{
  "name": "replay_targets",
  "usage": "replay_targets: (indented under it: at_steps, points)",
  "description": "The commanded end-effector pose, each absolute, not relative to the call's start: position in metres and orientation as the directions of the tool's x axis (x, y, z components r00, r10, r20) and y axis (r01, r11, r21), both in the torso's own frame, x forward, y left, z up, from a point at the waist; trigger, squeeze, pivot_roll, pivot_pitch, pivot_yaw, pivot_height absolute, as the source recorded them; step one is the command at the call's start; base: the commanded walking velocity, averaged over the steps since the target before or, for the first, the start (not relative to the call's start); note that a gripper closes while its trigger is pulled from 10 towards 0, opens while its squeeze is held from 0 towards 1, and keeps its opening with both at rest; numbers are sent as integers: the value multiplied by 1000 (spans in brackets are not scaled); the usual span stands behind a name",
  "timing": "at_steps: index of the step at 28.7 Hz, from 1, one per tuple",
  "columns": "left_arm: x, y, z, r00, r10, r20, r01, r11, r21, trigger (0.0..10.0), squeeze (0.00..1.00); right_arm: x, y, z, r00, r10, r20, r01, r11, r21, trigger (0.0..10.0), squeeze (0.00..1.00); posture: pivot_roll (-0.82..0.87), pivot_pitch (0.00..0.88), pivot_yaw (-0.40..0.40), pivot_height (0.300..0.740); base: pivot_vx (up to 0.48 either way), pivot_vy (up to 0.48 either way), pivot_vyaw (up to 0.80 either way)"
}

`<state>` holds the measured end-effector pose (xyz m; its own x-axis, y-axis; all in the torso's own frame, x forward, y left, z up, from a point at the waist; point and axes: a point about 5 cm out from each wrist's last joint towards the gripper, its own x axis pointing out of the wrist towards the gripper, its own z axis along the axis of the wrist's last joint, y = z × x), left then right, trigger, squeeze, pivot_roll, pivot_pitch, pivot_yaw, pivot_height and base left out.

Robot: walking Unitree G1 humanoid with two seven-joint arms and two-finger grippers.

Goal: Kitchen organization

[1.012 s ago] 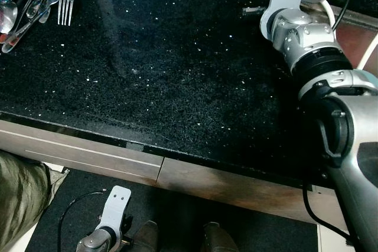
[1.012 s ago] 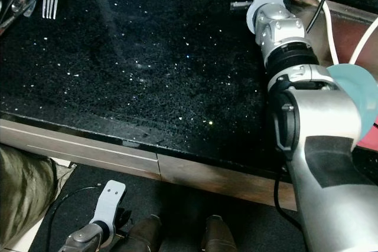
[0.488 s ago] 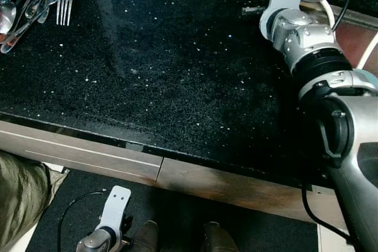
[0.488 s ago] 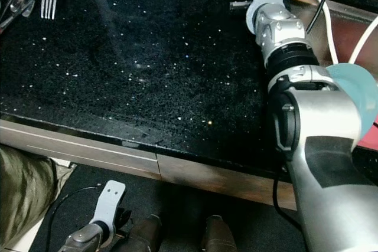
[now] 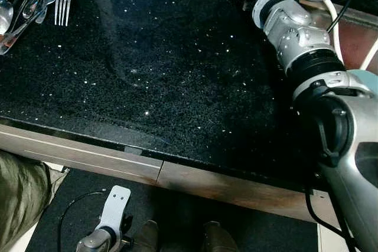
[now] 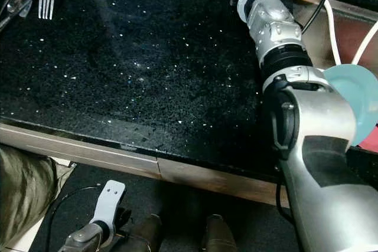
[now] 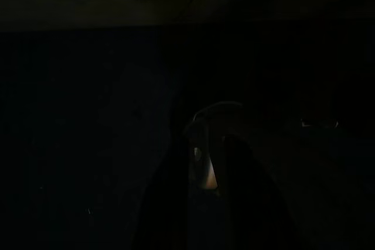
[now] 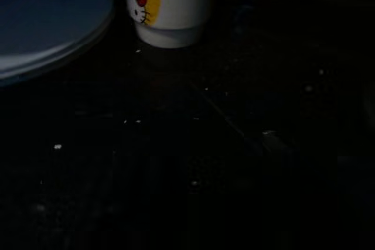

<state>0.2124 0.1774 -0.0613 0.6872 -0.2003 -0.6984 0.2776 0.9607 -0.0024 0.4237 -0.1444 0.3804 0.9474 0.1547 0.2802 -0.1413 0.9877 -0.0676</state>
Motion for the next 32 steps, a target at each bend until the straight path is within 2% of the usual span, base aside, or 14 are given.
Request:
replay_targets:
  at_steps: [1, 6, 7, 8, 11, 19, 22, 25, 28, 32]
  points:
    - [168, 175, -88, 556, -175, -813, 259, 965, -30, 10000, 0, 424, -147, 377, 951, 144, 273, -120, 987, -106, 10000, 1000, 126, 408, -167, 740, 0, 0, 0]
    - [166, 175, -88, 558, -176, -811, 256, 966, -33, 10000, 0, 424, -148, 376, 951, 129, 280, -85, 983, -165, 10000, 1000, 132, 417, -168, 740, 0, 0, 0]
    - [165, 176, -89, 559, -175, -811, 255, 966, -34, 10000, 0, 425, -148, 375, 952, 127, 279, -79, 981, -176, 10000, 910, 135, 422, -169, 740, 0, 0, 0]
    - [163, 176, -89, 558, -175, -811, 253, 967, -34, 10000, 0, 425, -150, 373, 955, 125, 270, -75, 980, -187, 10000, 0, 137, 427, -168, 740, 0, 0, 0]
    - [160, 177, -90, 554, -172, -814, 251, 967, -33, 10000, 0, 425, -156, 370, 963, 107, 249, -63, 982, -178, 10000, 0, 140, 434, -167, 740, 0, 0, 0]
    - [153, 181, -92, 546, -169, -821, 252, 967, -31, 10000, 0, 426, -181, 359, 980, -52, 190, 76, 990, -123, 10000, 0, 151, 448, -159, 740, 0, 0, 0]
    - [153, 182, -92, 544, -169, -822, 255, 967, -30, 10000, 0, 426, -189, 353, 980, -104, 167, 110, 993, -31, 10000, 0, 159, 447, -151, 740, 0, 0, 0]
    - [153, 183, -92, 544, -168, -822, 256, 966, -29, 10000, 0, 426, -192, 351, 980, -123, 155, 125, 992, -1, 10000, 0, 165, 440, -145, 740, 0, 0, 0]
    - [153, 184, -91, 542, -168, -824, 264, 964, -23, 10000, 0, 427, -199, 337, 983, -166, 82, 159, 984, 84, 10000, 0, 174, 433, -137, 740, 0, 0, 0]
    - [153, 185, -91, 542, -165, -824, 265, 964, -19, 10000, 0, 428, -197, 323, 990, -141, 2, 140, 981, 133, 10000, 0, 180, 428, -137, 740, 0, 0, 0]
